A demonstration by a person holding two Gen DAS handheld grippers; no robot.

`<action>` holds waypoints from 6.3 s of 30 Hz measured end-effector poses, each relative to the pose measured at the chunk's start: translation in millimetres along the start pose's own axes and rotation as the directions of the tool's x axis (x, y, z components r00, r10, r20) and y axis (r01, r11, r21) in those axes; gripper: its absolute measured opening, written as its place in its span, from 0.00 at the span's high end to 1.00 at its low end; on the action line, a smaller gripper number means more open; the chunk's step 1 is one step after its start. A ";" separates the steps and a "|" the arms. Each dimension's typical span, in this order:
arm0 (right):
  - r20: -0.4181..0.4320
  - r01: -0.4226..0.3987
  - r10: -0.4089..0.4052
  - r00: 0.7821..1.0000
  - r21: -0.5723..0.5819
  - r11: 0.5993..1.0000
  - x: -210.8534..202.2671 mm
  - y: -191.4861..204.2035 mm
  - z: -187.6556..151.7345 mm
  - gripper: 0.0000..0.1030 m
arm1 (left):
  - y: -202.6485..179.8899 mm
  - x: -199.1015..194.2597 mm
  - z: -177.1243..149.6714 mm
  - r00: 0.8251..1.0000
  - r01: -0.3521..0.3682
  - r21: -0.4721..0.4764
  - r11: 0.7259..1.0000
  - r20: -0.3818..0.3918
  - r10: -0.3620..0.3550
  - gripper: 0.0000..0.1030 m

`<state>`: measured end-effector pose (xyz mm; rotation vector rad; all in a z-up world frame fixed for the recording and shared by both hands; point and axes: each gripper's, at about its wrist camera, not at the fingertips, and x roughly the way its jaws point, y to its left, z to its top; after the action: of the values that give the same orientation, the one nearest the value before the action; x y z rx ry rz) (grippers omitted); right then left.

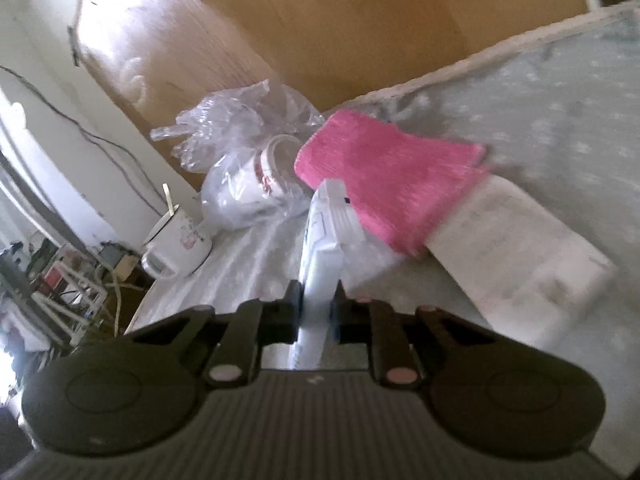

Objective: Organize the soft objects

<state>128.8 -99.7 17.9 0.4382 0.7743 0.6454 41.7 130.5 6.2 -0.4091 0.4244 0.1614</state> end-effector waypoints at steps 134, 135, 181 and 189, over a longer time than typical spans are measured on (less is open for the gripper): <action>0.438 0.453 -0.299 0.848 -0.305 0.838 -177.5 -40.7 -80.1 0.44 | -122.5 20.5 -34.3 0.966 0.166 0.320 0.933 -0.244 -0.088 0.13; 0.418 0.438 -0.290 0.861 -0.317 0.841 -169.4 -36.9 -79.8 0.44 | -109.9 22.3 -32.9 0.971 0.135 0.322 0.937 -0.230 -0.061 0.13; 0.256 0.343 -0.293 0.921 -0.179 0.922 -140.9 -43.7 -82.5 0.34 | -54.3 16.1 -23.5 0.990 0.109 0.260 0.959 -0.113 -0.081 0.02; 0.257 0.343 -0.293 0.921 -0.178 0.922 -141.1 -43.1 -83.1 0.34 | -54.1 15.9 -23.5 0.990 0.109 0.260 0.959 -0.113 -0.082 0.02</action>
<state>5.6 -215.7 10.0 0.1695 0.5331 0.3592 60.1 72.7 -1.2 -0.1724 0.5177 -0.0115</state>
